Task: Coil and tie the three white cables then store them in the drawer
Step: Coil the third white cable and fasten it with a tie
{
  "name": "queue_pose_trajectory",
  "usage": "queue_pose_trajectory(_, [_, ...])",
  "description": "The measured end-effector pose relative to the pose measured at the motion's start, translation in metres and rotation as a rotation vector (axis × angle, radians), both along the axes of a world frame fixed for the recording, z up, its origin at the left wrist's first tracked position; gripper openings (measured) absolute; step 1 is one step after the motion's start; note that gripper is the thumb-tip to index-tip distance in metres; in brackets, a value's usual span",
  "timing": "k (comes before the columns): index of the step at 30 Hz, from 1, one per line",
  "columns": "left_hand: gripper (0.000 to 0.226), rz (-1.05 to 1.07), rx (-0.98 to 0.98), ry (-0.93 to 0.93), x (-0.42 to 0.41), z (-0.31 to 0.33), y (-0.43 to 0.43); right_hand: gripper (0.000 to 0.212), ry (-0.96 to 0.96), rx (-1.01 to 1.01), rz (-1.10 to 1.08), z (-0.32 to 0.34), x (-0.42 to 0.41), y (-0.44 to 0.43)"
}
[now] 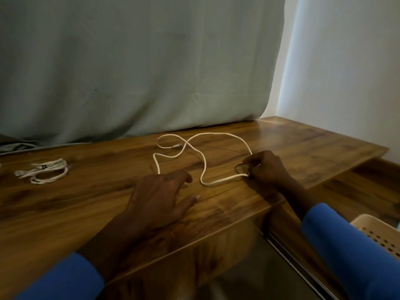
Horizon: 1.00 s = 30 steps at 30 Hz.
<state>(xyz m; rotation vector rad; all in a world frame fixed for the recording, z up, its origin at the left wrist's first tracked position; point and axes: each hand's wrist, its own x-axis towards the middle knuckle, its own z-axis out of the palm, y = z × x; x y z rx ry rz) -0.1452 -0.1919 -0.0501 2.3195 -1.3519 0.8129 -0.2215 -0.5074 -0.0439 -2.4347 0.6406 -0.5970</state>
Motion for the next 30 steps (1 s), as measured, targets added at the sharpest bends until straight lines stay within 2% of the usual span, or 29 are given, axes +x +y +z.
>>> queue_pose_trajectory(2, [0.065,-0.061,0.102,0.182,-0.002,0.001,-0.003,0.013,-0.089,0.168,0.01,-0.002,0.003,0.011])
queue_pose_trajectory(4, [0.076,-0.076,0.096,0.297,0.0,0.001,-0.008,0.01,-0.173,0.37,0.096,-0.006,0.006,0.031])
queue_pose_trajectory(5, [0.072,-0.084,0.086,0.329,0.002,0.001,-0.012,0.011,-0.21,0.451,0.139,-0.009,0.007,0.042])
queue_pose_trajectory(8, [0.029,-0.047,0.073,0.288,0.007,0.002,-0.016,0.012,-0.363,0.652,0.209,-0.017,0.009,0.073])
queue_pose_trajectory(10, [0.039,0.014,0.025,0.299,0.014,0.003,-0.007,0.012,-0.502,0.787,0.26,-0.02,0.01,0.081])
queue_pose_trajectory(14, [0.047,0.175,-0.237,0.333,0.037,0.009,0.031,0.015,-0.67,0.813,0.203,-0.022,0.009,0.074])
queue_pose_trajectory(18, [0.046,0.285,-0.554,0.426,0.058,0.019,0.068,0.014,-0.721,0.911,0.143,-0.022,0.01,0.067])
queue_pose_trajectory(20, [0.049,0.333,-0.606,0.448,0.065,0.018,0.081,0.014,-0.705,0.895,0.108,-0.022,0.012,0.067])
queue_pose_trajectory(25, [0.049,0.423,-0.594,0.447,0.068,0.009,0.093,0.016,-0.717,0.864,-0.1,-0.019,0.03,0.066])
queue_pose_trajectory(27, [0.048,0.427,-0.699,0.523,0.074,0.006,0.096,0.018,-0.737,0.862,-0.182,-0.014,0.033,0.065])
queue_pose_trajectory(30, [0.048,0.379,-0.962,0.786,0.083,0.006,0.106,0.021,-0.675,0.706,-0.258,-0.012,0.035,0.065])
